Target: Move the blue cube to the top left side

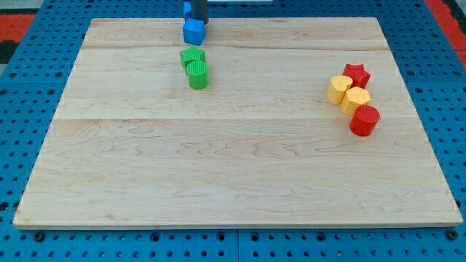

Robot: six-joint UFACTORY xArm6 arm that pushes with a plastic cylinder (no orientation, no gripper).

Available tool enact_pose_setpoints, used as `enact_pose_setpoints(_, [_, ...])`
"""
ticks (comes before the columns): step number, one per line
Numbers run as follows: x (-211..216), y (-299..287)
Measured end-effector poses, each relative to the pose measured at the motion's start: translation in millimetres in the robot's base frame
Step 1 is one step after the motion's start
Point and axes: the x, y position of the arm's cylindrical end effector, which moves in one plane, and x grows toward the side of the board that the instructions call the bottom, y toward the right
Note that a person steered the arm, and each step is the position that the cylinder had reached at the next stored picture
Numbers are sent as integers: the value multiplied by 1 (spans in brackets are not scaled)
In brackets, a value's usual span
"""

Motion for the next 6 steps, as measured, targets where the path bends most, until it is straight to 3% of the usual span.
enact_pose_setpoints(1, [16, 26])
enact_pose_setpoints(2, [40, 10])
enact_pose_setpoints(3, [52, -47])
enact_pose_setpoints(4, [31, -106])
enact_pose_setpoints(6, [39, -107])
